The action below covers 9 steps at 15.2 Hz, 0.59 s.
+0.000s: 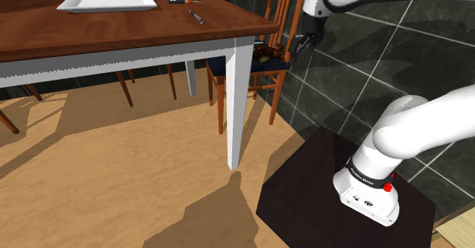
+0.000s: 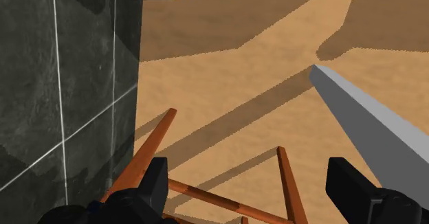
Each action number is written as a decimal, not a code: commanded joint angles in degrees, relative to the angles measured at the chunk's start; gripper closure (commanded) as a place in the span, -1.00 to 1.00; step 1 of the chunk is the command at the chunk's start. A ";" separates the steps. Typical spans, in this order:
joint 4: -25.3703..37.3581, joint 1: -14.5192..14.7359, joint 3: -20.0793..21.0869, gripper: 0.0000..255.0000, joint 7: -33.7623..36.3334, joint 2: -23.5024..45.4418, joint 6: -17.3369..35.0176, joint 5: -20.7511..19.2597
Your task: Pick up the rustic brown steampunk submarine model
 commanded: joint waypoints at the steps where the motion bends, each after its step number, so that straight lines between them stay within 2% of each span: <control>1: -1.13 -1.14 -0.01 -1.00 2.39 3.19 6.92 -1.10; 9: -1.92 -6.65 1.67 -1.00 14.52 15.90 29.28 -7.29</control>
